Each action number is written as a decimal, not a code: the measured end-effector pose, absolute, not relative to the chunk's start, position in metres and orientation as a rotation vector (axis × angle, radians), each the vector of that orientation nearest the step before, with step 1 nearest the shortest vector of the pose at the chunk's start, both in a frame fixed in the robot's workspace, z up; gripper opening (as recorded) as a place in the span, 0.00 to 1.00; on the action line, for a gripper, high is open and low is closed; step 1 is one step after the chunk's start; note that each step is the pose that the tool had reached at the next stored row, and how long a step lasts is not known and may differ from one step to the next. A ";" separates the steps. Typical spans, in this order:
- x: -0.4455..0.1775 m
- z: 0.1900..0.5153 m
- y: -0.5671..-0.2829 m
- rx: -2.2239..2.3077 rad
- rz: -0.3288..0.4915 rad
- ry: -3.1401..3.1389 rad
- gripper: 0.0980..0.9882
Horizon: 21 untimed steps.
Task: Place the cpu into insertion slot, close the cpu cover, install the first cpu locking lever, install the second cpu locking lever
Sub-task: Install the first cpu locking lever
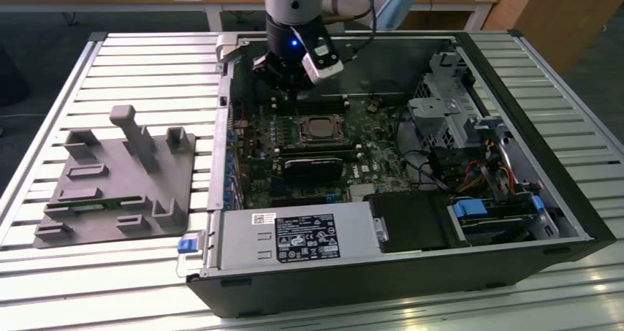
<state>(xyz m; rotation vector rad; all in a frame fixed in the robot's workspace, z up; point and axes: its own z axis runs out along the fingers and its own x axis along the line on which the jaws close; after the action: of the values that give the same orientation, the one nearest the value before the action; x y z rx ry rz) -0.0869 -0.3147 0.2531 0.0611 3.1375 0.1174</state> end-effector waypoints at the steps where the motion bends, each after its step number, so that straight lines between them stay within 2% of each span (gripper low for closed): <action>1: -0.089 0.253 -0.315 0.061 0.117 3.138 0.01; 21: -0.100 0.253 -0.300 0.061 0.118 3.137 0.01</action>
<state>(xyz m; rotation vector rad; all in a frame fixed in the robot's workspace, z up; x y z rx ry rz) -0.0996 -0.2998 0.2527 0.0611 3.1375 0.1177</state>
